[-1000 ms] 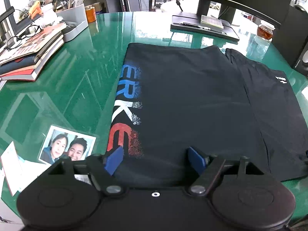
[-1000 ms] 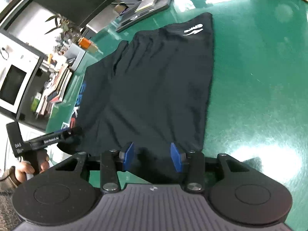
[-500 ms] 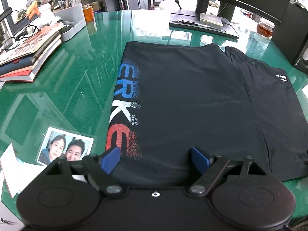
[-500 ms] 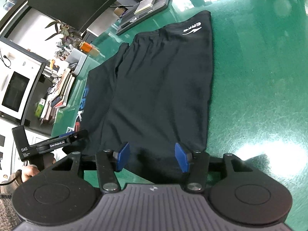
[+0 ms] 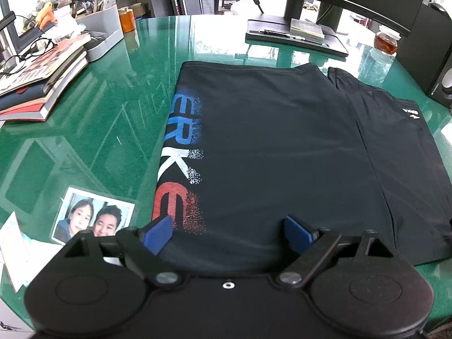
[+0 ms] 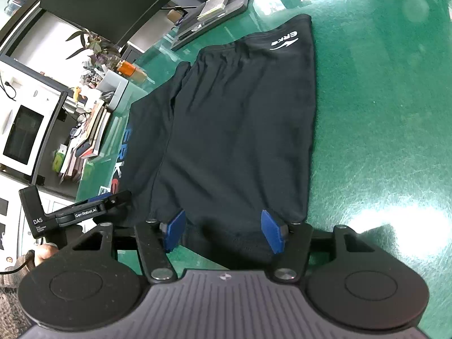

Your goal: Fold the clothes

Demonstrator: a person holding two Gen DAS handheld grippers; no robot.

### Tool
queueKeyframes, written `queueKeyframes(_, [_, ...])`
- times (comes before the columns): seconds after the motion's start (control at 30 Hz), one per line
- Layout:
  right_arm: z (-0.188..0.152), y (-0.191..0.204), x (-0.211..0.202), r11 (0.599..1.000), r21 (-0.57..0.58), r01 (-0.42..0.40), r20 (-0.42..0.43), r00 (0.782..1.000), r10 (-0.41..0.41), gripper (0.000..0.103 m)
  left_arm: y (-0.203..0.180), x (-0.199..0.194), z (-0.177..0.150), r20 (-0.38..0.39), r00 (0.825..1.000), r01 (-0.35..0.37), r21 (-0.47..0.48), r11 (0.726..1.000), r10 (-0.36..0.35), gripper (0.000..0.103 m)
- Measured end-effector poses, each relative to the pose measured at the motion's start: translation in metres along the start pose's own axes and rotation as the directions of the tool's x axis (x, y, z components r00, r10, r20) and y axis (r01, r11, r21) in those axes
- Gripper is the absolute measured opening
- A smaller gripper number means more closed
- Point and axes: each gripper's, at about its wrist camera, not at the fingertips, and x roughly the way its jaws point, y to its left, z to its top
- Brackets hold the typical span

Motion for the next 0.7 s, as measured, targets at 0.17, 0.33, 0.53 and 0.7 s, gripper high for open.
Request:
queueKeyframes(0.17, [-0.0004, -0.0002, -0.0001, 1.0, 0.007, -0.001, 0.001, 1.0, 0.001, 0.06, 0.0, 0.0003, 0.0, 0.0, 1.0, 0.001, 0.0, 1.0, -0.001, 0.087])
queueKeyframes(0.33, [0.0001, -0.0013, -0.0002, 1.0, 0.012, -0.004, 0.001, 1.0, 0.004, 0.06, 0.0001, 0.0004, -0.0002, 0.0, 1.0, -0.001, 0.0, 1.0, 0.001, 0.087])
queueKeyframes(0.53, [0.0006, -0.0023, 0.0001, 1.0, 0.018, -0.01, 0.0, 1.0, 0.01, 0.06, 0.0001, 0.001, 0.0, -0.001, 1.0, -0.003, 0.0, 1.0, 0.003, 0.088])
queueKeyframes(0.7, [0.0003, -0.0023, 0.0003, 1.0, 0.02, -0.011, 0.001, 1.0, 0.011, 0.061, 0.0003, 0.0018, -0.0002, -0.002, 1.0, -0.005, 0.003, 1.0, 0.005, 0.088])
